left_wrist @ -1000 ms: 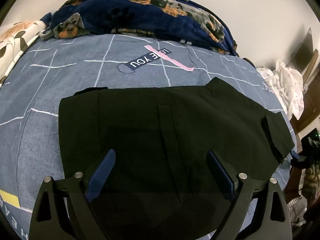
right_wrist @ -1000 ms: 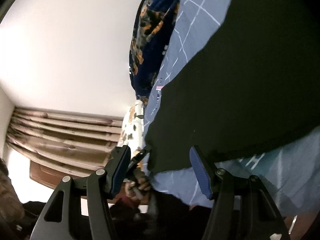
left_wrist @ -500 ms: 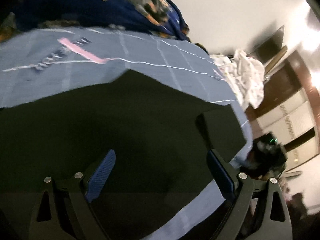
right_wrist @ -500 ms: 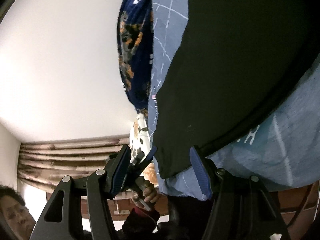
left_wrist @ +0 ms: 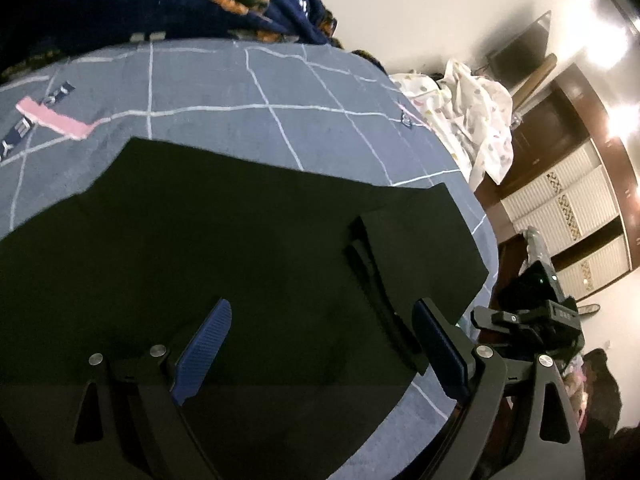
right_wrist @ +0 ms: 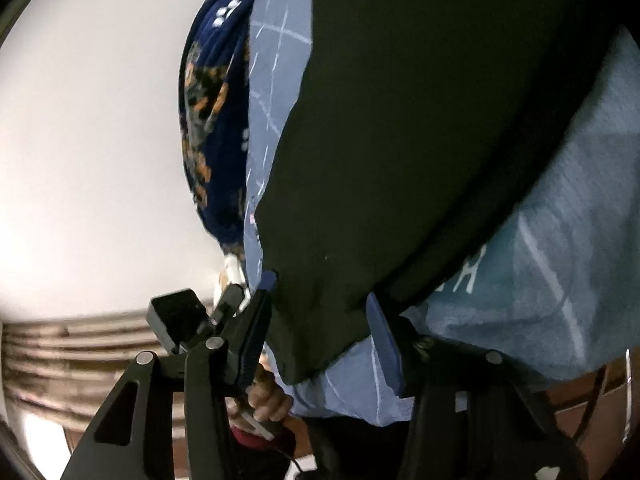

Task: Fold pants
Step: 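Lift the trouser leg with the right gripper and fold it toward the left gripper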

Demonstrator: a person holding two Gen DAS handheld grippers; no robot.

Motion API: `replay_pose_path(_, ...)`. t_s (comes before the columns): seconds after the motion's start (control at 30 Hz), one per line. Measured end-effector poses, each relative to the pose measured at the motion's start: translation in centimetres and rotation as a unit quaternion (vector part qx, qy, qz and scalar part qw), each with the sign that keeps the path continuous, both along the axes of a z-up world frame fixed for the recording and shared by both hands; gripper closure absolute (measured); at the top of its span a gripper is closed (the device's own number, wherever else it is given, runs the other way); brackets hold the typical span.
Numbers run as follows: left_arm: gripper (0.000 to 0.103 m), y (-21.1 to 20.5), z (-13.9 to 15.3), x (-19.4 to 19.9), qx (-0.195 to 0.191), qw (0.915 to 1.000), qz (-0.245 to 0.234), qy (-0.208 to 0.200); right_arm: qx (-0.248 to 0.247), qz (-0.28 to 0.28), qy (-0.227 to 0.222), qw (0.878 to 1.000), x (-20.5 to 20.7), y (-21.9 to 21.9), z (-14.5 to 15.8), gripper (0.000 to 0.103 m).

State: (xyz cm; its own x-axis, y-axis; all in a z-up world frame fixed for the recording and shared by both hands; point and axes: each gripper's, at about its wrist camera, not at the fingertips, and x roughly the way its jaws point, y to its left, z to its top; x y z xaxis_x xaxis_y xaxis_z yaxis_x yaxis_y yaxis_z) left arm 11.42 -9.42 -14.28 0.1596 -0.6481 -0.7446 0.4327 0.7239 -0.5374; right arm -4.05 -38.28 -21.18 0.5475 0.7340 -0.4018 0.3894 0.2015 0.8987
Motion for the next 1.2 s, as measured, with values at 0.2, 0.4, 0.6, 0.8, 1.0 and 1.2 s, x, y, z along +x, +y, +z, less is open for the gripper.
replay_pose_path(0.2, 0.012, -0.1, -1.2, 0.1, 0.005, 0.9999, 0.0, 0.012, -0.018, -0.037, 0.04, 0.998, -0.2, 0.3, 0.2, 0.061)
replay_pose_path(0.4, 0.012, 0.0, -1.4, 0.0, 0.003, 1.0, -0.004, 0.008, -0.01, -0.094, 0.06, 0.994, -0.7, -0.1, -0.1, 0.063)
replay_pose_path(0.6, 0.012, 0.1, -1.5, 0.0, 0.001, 1.0, -0.01, 0.002, -0.009, -0.115, 0.084, 0.99, -1.2, 0.0, -1.1, 0.088)
replay_pose_path(0.8, 0.012, -0.1, -1.4, 0.1, 0.007, 0.9999, -0.013, 0.002, -0.019, -0.087, 0.069, 0.994, -1.0, 0.2, -1.1, 0.097)
replay_pose_path(1.0, 0.012, -0.1, -1.3, 0.1, 0.008, 0.9999, -0.01, 0.005, 0.01, -0.067, 0.068, 0.995, -1.9, -0.3, -0.9, 0.097)
replay_pose_path(1.2, 0.012, -0.6, -1.2, 0.2, 0.011, 0.9998, -0.014, 0.009, 0.018, -0.045, 0.072, 0.996, -2.3, 0.5, -1.6, 0.099)
